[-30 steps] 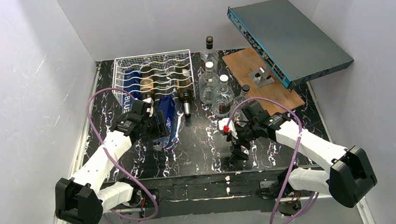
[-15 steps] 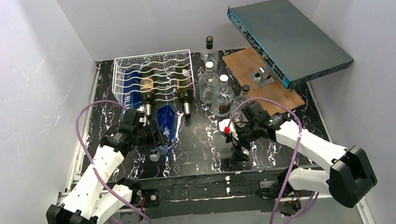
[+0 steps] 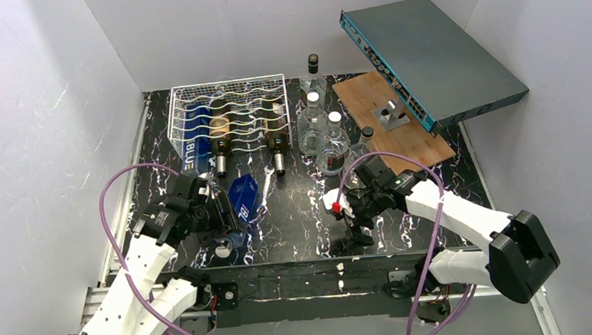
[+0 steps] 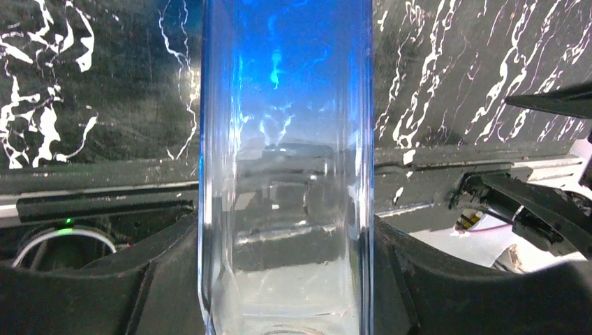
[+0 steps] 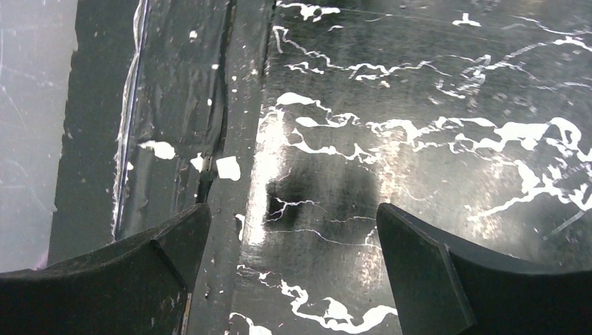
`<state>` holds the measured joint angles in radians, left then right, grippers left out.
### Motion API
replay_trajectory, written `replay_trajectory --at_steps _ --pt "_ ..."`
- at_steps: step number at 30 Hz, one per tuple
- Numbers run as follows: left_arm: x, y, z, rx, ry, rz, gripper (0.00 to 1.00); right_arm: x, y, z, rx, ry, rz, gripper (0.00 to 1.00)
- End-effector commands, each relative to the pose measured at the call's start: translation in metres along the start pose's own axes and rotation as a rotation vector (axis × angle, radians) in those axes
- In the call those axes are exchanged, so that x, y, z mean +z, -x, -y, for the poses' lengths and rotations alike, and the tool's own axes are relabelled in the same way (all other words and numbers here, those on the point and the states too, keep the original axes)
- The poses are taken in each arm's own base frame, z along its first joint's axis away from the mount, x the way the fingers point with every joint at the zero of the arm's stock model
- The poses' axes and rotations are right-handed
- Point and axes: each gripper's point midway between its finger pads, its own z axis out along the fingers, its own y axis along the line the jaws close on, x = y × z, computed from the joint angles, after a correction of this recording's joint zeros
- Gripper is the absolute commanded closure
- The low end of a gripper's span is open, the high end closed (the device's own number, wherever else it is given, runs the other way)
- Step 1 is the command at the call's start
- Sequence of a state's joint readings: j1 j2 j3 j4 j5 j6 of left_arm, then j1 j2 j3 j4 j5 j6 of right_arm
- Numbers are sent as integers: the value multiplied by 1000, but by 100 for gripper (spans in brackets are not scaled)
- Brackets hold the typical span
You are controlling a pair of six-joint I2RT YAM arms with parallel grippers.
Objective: Take the wine bottle off the wine rack
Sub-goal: Place the wine bottle at the center of the board.
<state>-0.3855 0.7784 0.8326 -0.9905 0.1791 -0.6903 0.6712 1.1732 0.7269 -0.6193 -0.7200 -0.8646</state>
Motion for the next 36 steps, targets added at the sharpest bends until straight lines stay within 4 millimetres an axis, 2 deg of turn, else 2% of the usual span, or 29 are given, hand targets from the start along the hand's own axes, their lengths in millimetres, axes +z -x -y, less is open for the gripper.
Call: replay_trajectory --at_steps 1,5,10,16,18,20,25,32,36 --pt "-29 -5 17 21 -72 -15 100 4 12 2 -185 65 -70 2" --pt "-35 -9 18 29 -76 -36 100 13 40 12 -373 102 -152 2" --pt "-34 -14 20 30 -91 -66 100 28 97 39 -514 86 -167 2" --pt "-36 -14 25 37 -107 -81 100 63 183 67 -539 -14 32 2" --pt "-35 -14 25 39 -108 -87 100 79 200 71 -513 -30 102 2" --pt "-35 -14 26 36 -112 -90 100 95 209 73 -504 -25 136 1" --pt "-33 -14 31 19 -137 -91 100 126 212 78 -486 -23 149 1" --pt "-32 -14 35 8 -153 -97 100 144 216 85 -426 -52 170 2" --pt "-33 -13 37 6 -160 -97 100 144 219 92 -418 -84 159 2"
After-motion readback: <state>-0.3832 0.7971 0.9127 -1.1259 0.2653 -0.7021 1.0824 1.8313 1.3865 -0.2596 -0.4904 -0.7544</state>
